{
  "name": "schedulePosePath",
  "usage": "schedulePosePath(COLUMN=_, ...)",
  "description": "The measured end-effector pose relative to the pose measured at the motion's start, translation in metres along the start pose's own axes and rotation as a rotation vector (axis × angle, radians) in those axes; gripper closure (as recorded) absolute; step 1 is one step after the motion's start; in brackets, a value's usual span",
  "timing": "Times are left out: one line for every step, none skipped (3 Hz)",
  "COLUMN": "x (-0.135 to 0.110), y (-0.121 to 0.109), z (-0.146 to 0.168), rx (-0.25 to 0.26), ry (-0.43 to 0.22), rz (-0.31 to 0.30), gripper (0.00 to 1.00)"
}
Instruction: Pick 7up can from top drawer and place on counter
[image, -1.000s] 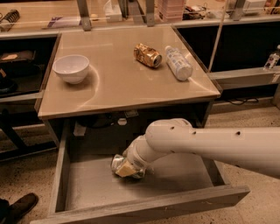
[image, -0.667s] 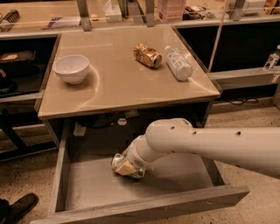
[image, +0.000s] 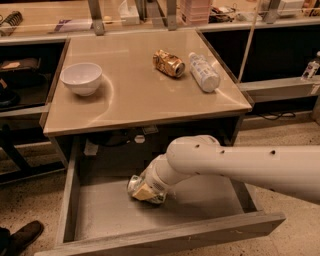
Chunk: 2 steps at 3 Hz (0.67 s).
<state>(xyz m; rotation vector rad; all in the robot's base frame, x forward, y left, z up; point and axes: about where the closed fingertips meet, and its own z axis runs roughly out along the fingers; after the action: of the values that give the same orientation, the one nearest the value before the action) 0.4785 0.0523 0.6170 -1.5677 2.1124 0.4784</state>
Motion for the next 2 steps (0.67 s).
schedulePosePath(x=-0.01, y=0.004, z=-0.01, rx=0.0, ry=0.011, rz=-0.006, gripper=1.0)
schedulePosePath(x=-0.031, y=0.025, z=-0.035, rx=0.006, ry=0.031, rz=-0.039, gripper=1.0)
